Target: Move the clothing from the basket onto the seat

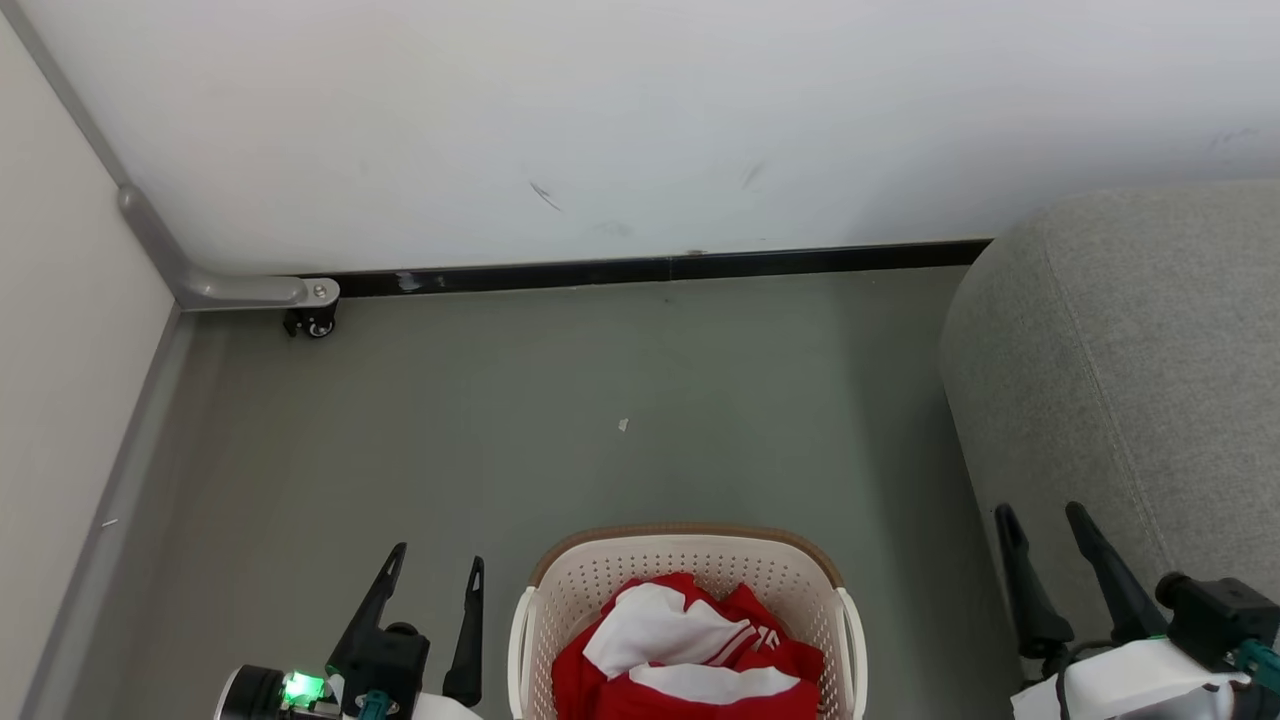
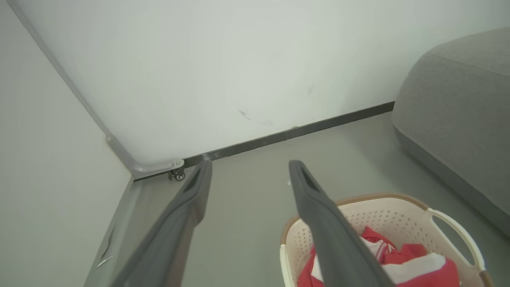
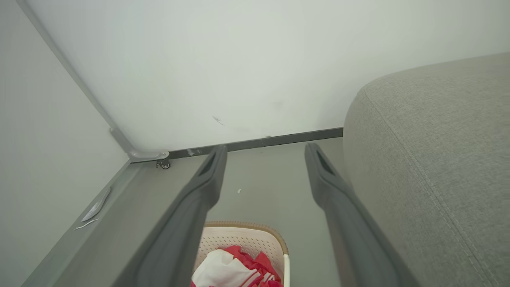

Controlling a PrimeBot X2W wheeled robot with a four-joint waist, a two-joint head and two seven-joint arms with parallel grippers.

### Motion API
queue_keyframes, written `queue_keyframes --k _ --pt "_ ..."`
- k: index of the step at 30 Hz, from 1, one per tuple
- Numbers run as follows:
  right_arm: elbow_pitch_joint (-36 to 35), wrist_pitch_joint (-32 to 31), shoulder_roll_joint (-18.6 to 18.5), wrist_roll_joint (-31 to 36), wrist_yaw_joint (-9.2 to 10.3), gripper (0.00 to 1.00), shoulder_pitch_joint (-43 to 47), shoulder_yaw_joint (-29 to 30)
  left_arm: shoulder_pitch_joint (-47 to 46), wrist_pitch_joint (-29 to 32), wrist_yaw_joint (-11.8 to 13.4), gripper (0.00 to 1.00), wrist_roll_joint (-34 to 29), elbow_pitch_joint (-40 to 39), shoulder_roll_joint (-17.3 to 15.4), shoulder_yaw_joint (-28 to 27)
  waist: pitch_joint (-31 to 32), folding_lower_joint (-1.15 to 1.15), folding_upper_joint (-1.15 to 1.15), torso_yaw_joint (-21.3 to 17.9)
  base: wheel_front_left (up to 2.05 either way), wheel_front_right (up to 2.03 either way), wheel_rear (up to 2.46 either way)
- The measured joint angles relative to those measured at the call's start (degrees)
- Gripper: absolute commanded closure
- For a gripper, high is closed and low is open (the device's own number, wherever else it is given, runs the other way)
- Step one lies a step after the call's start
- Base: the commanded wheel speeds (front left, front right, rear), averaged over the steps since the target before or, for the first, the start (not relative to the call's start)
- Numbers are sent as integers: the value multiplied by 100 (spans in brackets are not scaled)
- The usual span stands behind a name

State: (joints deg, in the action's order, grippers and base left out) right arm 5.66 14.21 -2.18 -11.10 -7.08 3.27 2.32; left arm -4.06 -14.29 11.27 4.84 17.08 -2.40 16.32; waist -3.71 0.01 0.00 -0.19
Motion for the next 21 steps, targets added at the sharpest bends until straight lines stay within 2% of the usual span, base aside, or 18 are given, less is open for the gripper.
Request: queue_keyframes --k 8,21 --pt "-209 0 1 0 0 0 -14 216 -187 0 -187 0 -76 122 2 292 -300 0 0 -90 0 0 0" --pt "-520 9 1 -63 0 0 -279 302 -628 0 -328 0 -223 434 8 660 -942 0 0 -343 0 0 0"
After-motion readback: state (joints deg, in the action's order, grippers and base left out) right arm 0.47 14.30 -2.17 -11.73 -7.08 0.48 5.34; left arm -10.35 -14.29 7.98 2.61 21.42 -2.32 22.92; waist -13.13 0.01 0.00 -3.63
